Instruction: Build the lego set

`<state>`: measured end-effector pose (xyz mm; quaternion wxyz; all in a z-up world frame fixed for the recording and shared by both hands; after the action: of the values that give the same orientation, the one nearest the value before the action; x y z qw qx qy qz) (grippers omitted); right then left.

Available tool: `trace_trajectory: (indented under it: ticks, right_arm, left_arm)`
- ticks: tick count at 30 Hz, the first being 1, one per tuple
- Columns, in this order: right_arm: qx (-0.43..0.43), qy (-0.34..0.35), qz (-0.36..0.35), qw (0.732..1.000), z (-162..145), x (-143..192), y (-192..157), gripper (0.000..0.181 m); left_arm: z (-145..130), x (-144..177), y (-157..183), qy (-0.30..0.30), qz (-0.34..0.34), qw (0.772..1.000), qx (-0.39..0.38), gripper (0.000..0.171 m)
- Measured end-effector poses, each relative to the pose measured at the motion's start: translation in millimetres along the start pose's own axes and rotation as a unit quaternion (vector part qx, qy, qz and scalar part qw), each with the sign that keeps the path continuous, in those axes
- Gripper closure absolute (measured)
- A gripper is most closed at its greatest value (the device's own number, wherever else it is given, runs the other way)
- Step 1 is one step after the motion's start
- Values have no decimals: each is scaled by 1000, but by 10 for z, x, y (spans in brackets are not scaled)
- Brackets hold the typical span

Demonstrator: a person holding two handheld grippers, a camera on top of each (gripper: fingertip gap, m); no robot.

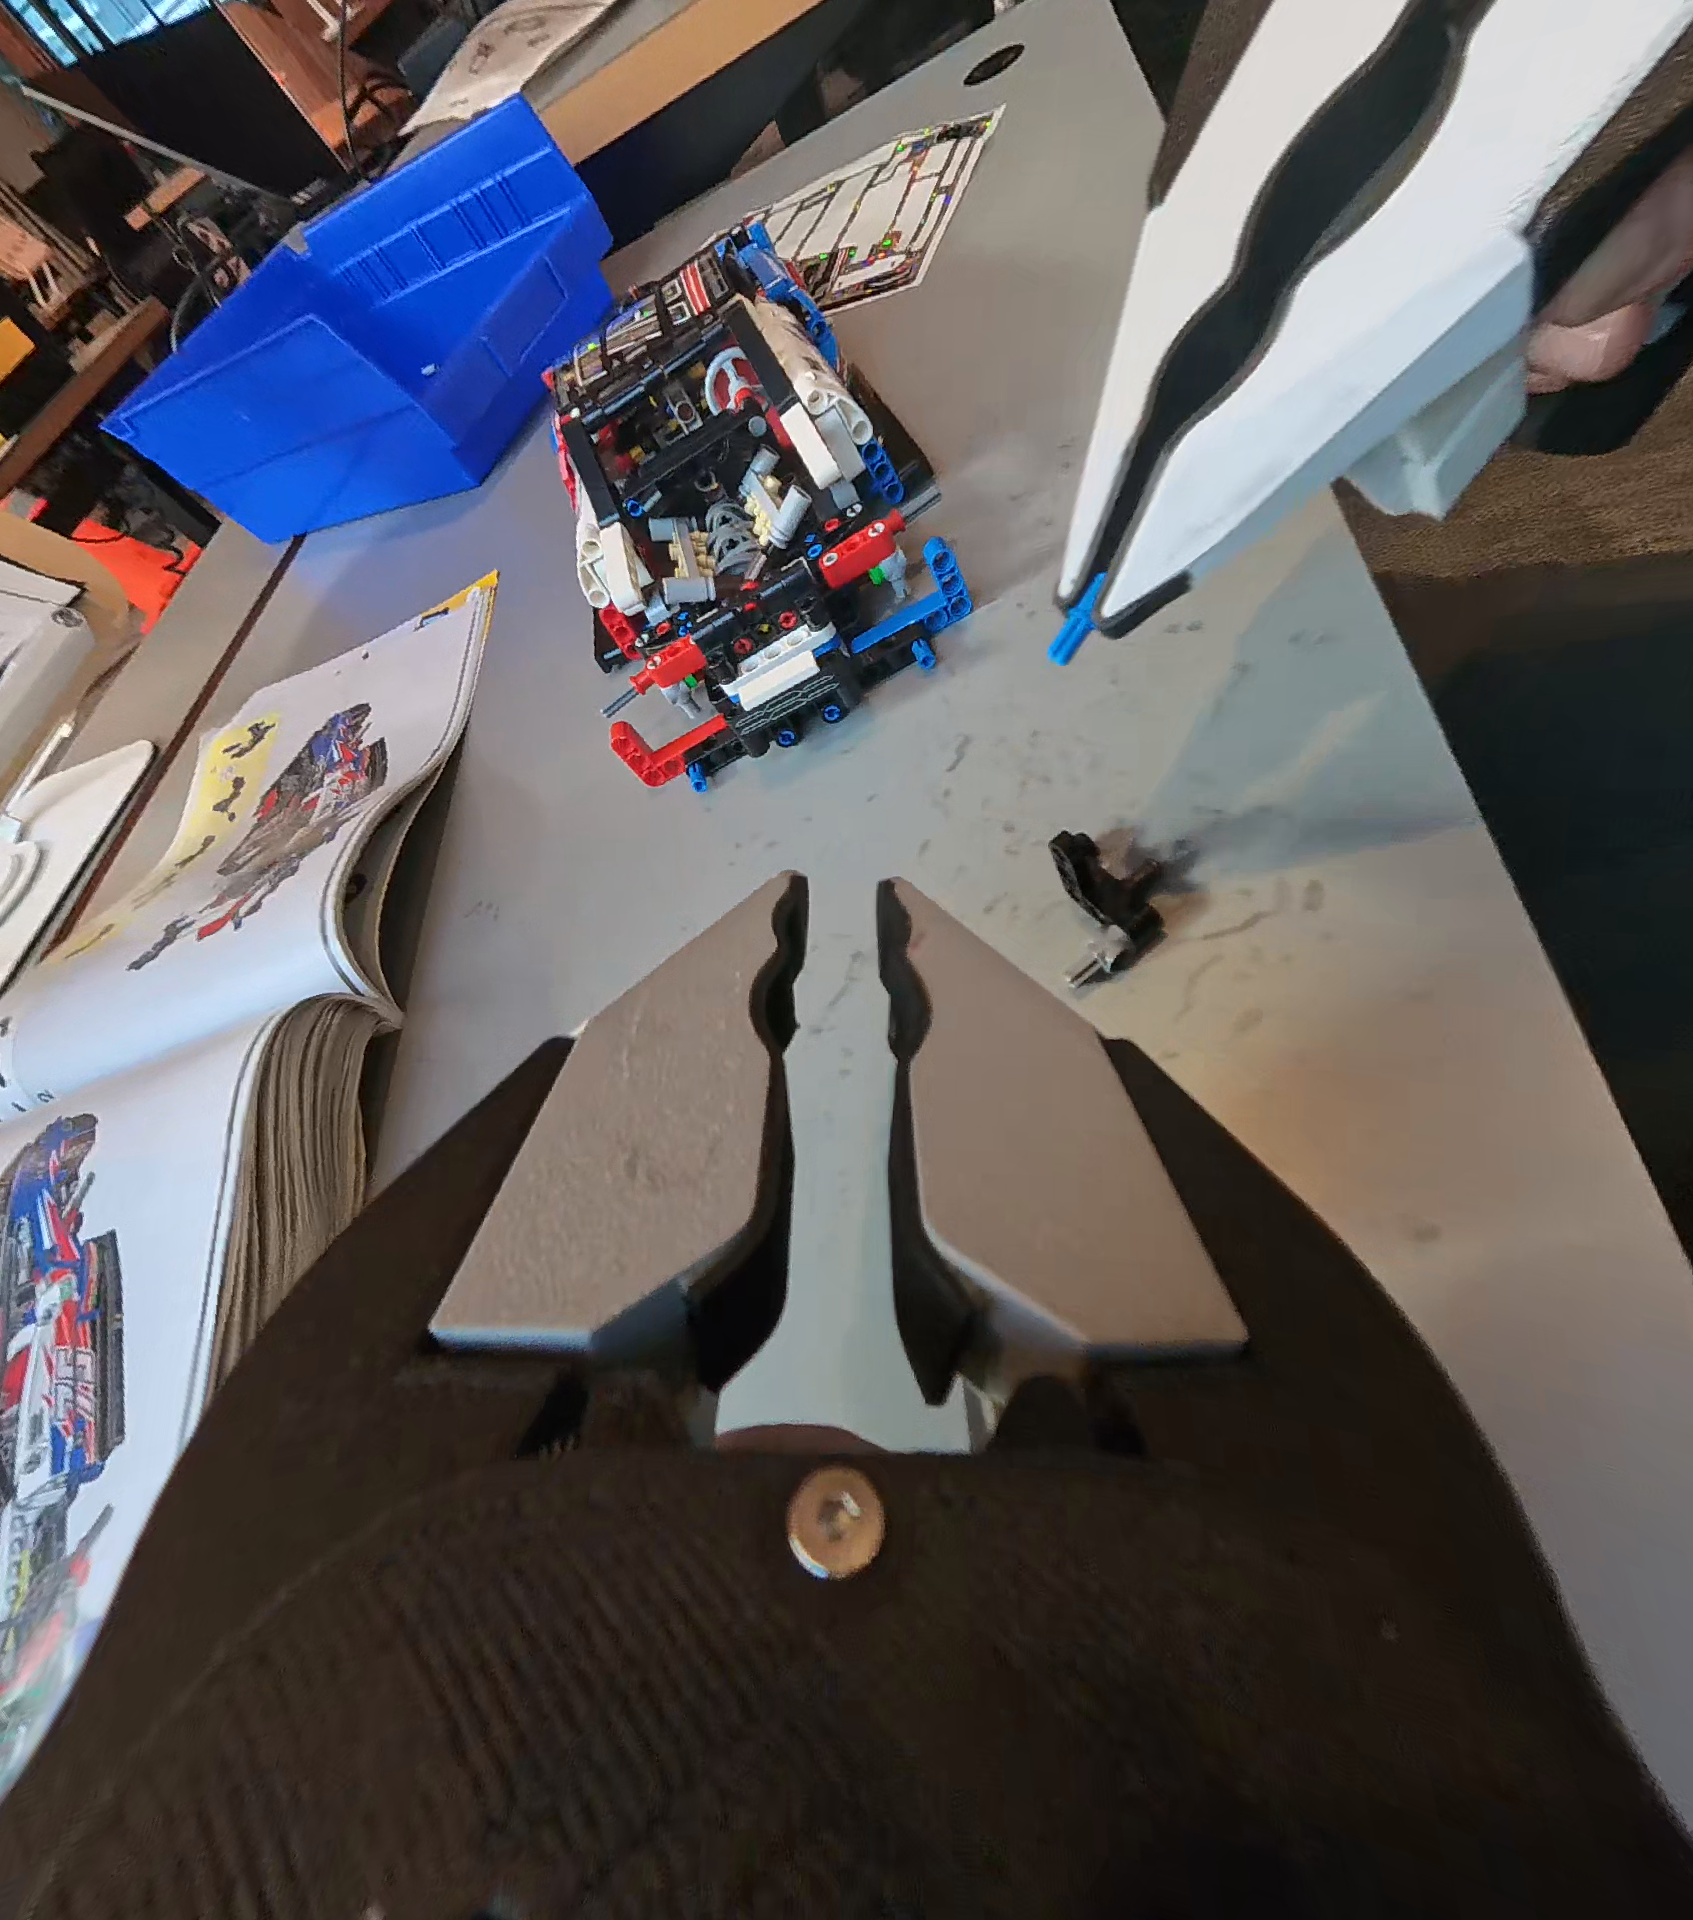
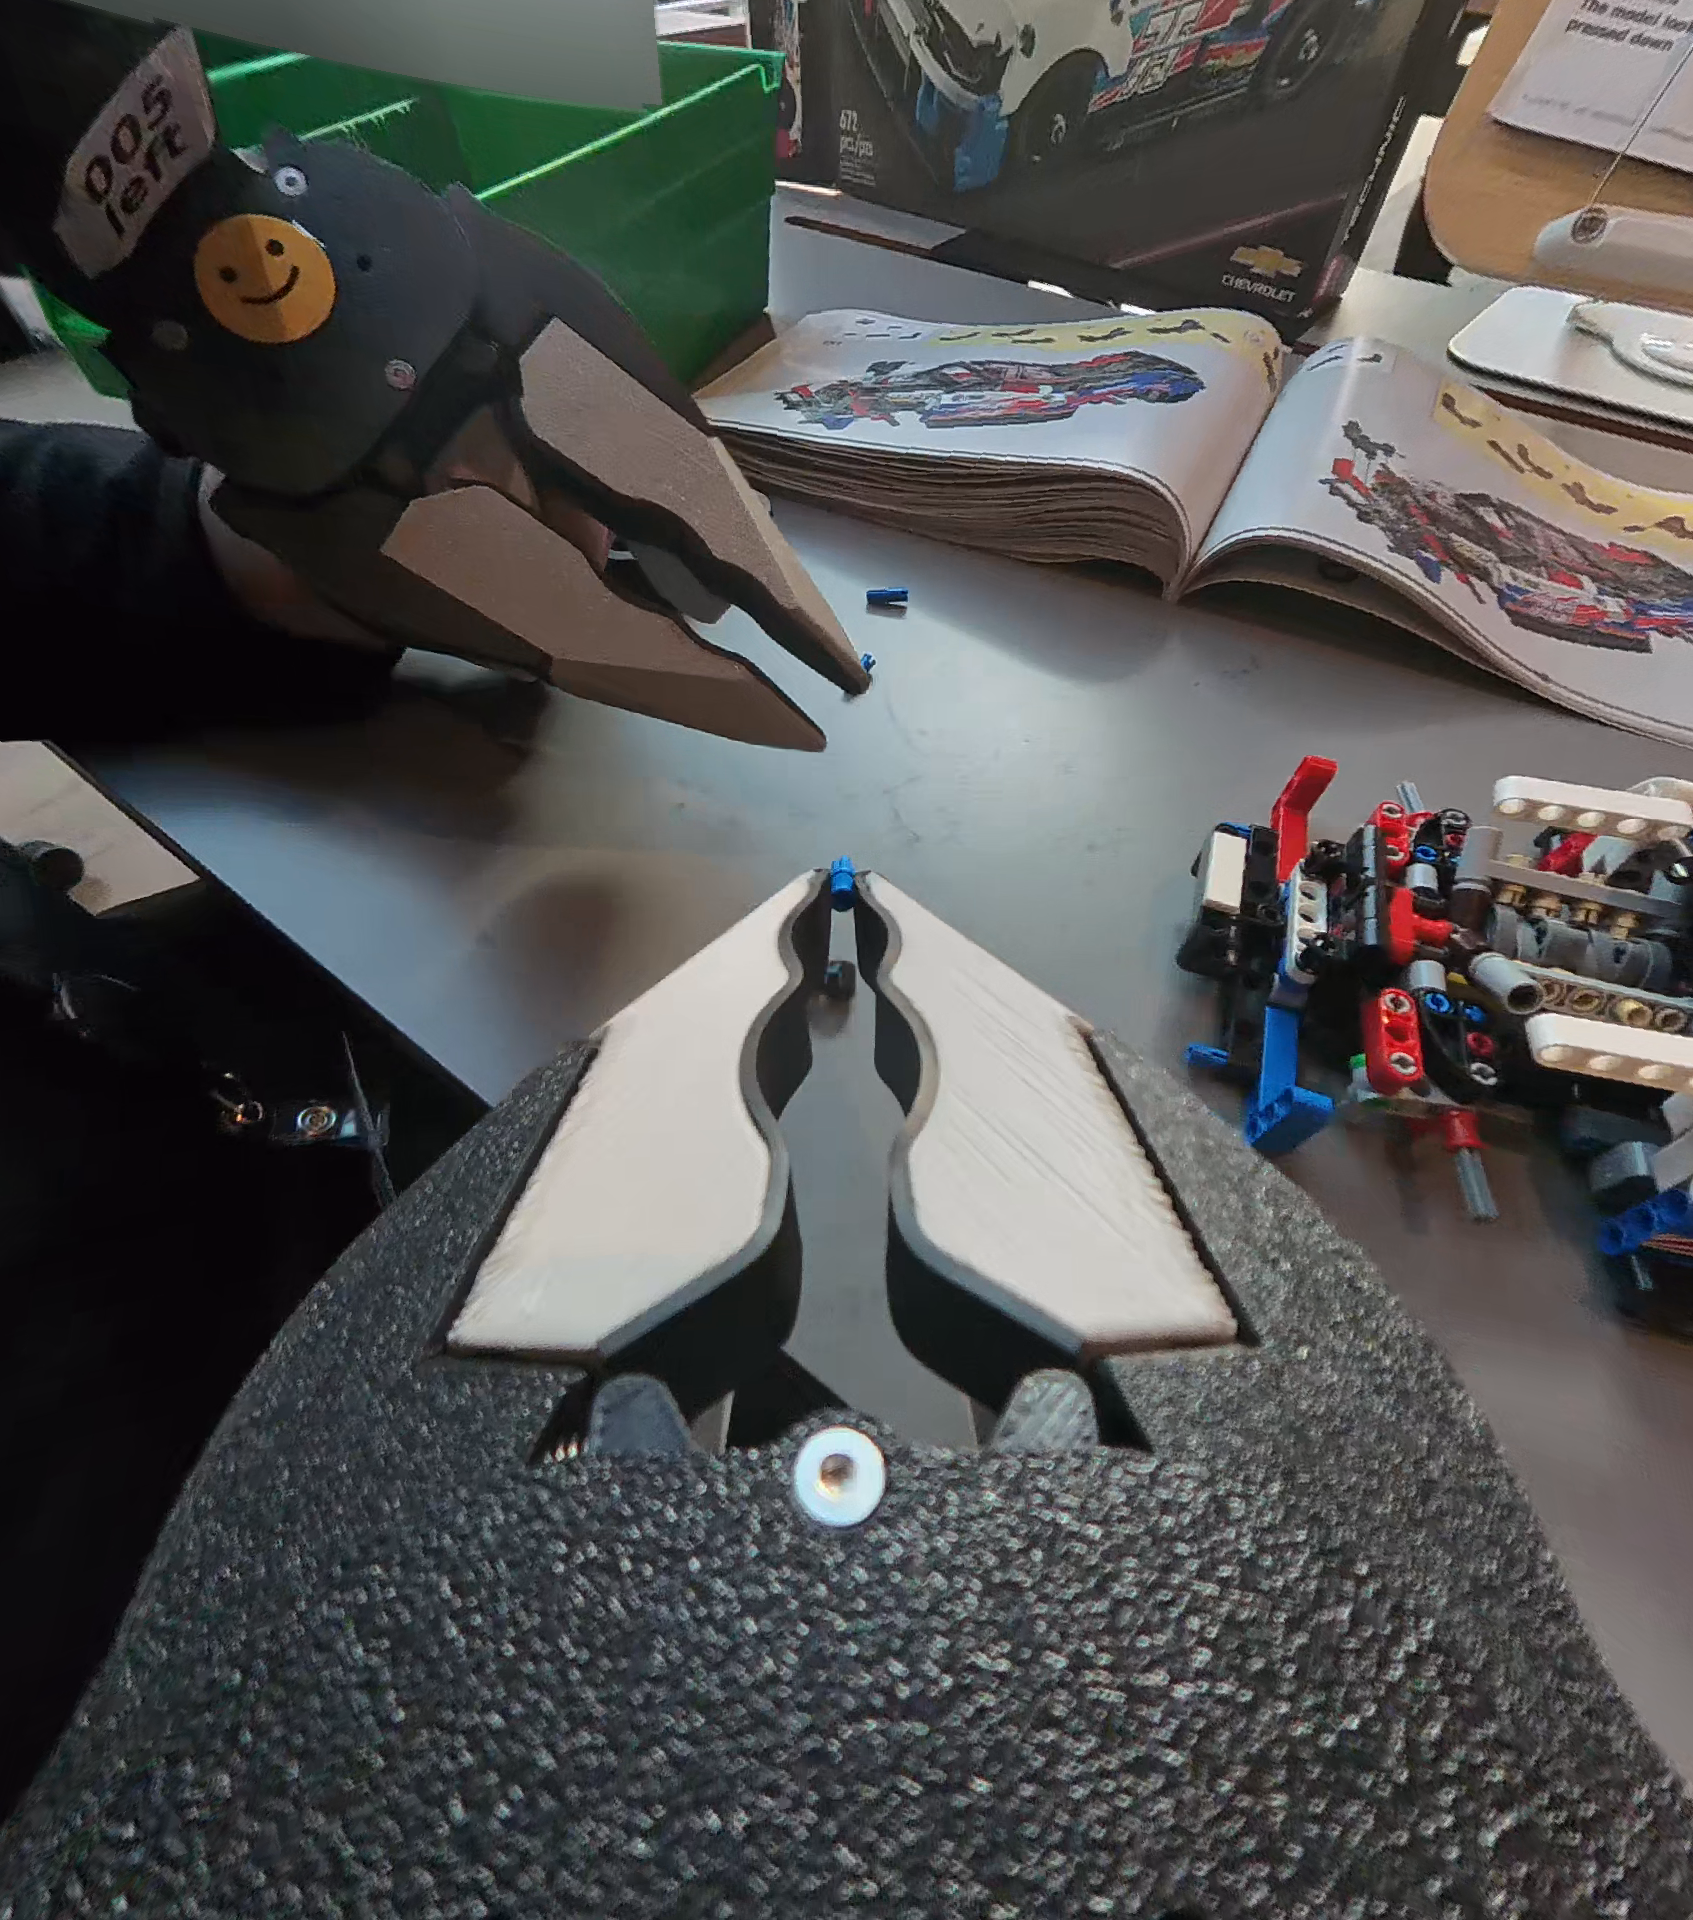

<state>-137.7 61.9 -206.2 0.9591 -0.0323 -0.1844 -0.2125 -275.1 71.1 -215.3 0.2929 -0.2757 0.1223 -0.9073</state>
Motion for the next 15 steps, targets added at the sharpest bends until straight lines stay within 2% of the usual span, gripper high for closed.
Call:
trace_trajectory:
  ticks: [5, 11, 15]
  right_arm:
    - [4, 5, -28, 1000, -15, 83, -58, 178]
    - [1, 5, -37, 999, -139, 257, -157, 177]
    - [5, -2, -40, 999, -171, 418, -155, 178]
  left_arm:
    - [-26, -19, 4, -8, -13, 1000, 26, 160]
    - [-43, -70, 22, -26, -7, 1000, 7, 160]
    - [-50, -68, 42, -28, -33, 999, 13, 156]
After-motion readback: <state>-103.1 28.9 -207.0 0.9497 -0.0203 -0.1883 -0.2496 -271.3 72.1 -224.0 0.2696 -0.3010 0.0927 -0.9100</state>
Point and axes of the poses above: each gripper's, where its closed fingertips meet, x back along the fingers, z out of its top, y = z × x across the jaws, the point moved 6 cm from there along x, back along the fingers, and after that the axes turned 2 degrees about -z, right-handed, at the moved point
